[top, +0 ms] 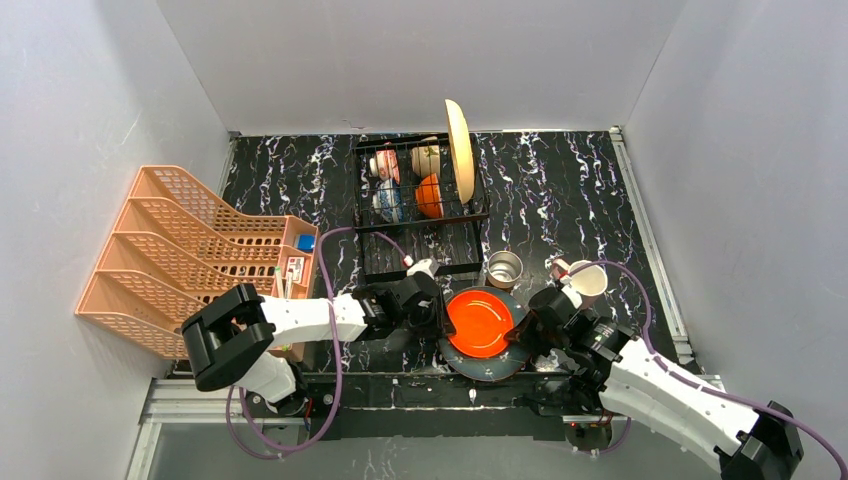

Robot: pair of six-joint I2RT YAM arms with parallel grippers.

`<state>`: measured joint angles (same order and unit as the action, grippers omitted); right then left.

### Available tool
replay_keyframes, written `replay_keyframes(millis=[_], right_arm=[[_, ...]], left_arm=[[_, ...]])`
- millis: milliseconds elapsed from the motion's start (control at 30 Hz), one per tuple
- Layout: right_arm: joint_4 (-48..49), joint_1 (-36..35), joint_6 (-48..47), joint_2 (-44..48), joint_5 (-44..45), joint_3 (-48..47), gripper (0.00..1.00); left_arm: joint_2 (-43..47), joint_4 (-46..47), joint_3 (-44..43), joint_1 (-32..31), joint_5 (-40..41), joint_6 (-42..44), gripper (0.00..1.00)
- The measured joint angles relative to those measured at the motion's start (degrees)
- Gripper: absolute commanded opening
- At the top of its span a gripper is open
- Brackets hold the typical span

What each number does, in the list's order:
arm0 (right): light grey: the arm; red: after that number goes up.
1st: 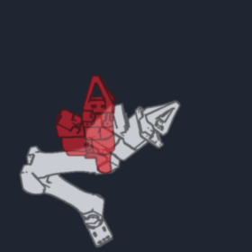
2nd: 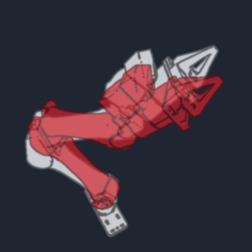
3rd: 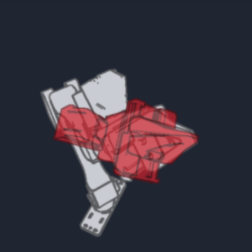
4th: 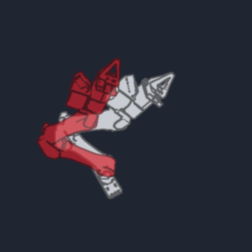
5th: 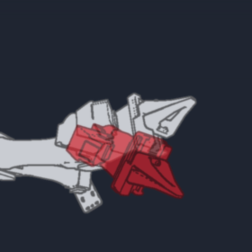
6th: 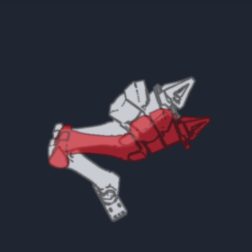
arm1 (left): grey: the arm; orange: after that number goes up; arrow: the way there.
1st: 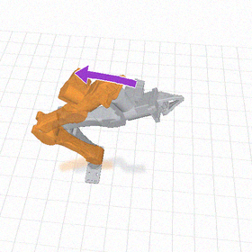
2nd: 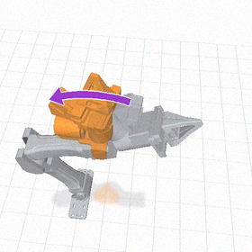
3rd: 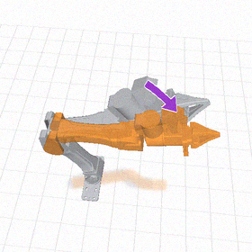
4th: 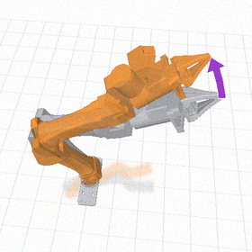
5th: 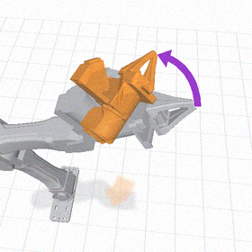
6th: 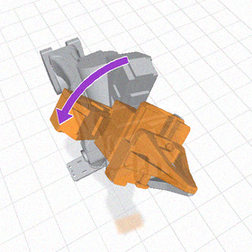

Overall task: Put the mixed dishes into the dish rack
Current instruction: Pick up the plate from the corner of the board.

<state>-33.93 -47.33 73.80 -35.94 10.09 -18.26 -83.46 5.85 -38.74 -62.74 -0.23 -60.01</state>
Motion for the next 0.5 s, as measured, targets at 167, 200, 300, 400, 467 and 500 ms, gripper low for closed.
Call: replay_keyframes(millis=[167, 200, 300, 400, 467, 500], right_arm=[[-0.2, 0.0, 0.0, 0.9, -0.2, 0.3, 0.01], [-0.3, 0.0, 0.0, 1.0, -0.5, 0.3, 0.01], [-0.6, 0.0, 0.0, 1.3, -1.2, 0.4, 0.06], [-0.7, 0.0, -0.1, 1.5, -1.3, 0.4, 0.29], [-0.7, 0.0, -0.1, 1.8, -1.4, 0.3, 0.38], [-0.6, 0.0, -0.1, 1.9, -1.4, 0.2, 0.41]], left_arm=[[0.0, -0.1, 0.4, 0.0, 0.6, -0.3, 0.0], [0.0, 0.0, 0.5, 0.1, 0.9, -0.6, 0.0], [0.3, 1.0, 0.5, 0.6, 1.5, -1.4, 0.0], [1.0, 0.9, 0.5, 0.7, 1.5, -1.4, 0.0], [1.3, 1.0, 0.5, 0.6, 1.7, -1.4, 0.0], [1.5, 1.1, 0.5, 0.5, 1.6, -1.3, 0.0]])
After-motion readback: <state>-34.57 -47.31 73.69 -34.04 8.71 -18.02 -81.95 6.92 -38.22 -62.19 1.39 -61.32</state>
